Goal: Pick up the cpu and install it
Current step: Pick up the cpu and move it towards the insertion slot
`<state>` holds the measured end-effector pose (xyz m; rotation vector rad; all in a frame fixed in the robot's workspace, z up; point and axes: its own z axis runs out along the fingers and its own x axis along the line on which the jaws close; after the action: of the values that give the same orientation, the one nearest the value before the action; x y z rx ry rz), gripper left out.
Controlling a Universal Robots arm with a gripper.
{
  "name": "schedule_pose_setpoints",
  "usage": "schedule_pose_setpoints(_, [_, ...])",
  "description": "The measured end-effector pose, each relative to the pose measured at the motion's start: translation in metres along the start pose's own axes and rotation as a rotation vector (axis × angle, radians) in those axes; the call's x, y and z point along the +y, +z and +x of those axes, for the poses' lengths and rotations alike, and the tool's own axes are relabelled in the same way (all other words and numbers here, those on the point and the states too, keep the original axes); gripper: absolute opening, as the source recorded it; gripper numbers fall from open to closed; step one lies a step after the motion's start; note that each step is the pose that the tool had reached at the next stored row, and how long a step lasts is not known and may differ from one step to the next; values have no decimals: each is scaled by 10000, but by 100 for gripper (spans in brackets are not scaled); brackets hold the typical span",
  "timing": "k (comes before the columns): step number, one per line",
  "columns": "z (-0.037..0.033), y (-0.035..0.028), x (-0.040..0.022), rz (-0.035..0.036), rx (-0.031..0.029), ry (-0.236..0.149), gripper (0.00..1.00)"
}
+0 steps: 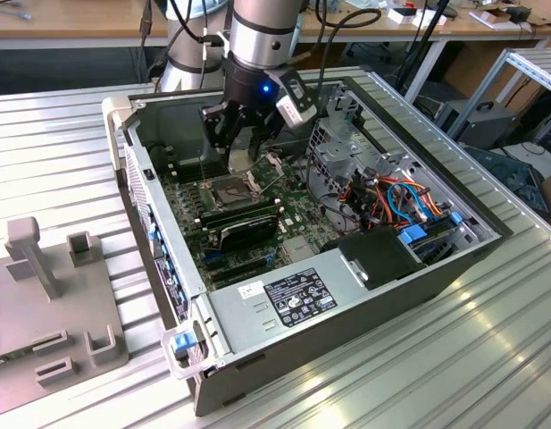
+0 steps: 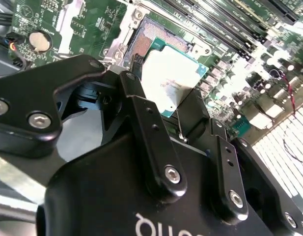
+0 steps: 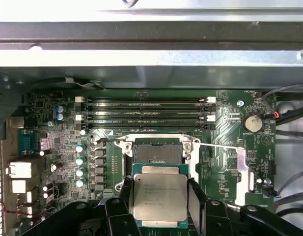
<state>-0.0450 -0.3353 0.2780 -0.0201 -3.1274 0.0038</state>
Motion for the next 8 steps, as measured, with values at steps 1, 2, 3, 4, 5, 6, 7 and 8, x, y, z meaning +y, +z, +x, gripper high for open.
schedule_pose_setpoints(1, [0,-23,0,10,-5,0,54])
schedule_pose_setpoints(2, [0,-48,1,19,-9,-1,54])
schedule_pose_setpoints(3, [0,-66,1,23,-13,-1,54])
schedule_pose_setpoints(4, [1,-78,1,26,-16,0,54])
schedule_pose_setpoints(5, [1,-78,1,24,-19,0,54])
schedule_pose_setpoints(6, [1,-78,1,25,-19,2,54])
schedule_pose_setpoints(7, [1,-78,1,25,-19,3,54])
schedule_pose_setpoints(8, [1,-79,1,26,-19,10,54])
